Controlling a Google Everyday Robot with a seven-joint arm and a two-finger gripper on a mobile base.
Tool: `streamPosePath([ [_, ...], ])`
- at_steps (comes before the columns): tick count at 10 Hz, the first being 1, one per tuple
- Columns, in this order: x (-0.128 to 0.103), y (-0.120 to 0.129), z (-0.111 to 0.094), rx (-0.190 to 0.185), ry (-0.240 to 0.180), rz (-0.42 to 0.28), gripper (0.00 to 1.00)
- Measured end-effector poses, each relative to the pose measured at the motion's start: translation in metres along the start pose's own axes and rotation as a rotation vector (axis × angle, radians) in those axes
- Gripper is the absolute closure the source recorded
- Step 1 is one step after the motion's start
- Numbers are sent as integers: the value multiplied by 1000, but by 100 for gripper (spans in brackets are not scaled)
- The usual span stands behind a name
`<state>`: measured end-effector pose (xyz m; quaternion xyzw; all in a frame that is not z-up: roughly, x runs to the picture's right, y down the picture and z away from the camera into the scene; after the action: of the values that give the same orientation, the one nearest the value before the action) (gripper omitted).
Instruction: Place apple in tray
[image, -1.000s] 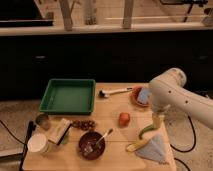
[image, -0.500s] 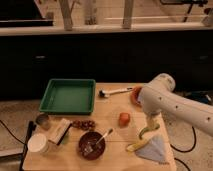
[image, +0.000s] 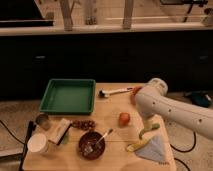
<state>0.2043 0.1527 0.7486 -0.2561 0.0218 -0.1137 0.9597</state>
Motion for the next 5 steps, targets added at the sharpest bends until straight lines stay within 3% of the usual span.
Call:
streamPosePath([
  [5,-20,-6,13,24,-29,-49,20],
])
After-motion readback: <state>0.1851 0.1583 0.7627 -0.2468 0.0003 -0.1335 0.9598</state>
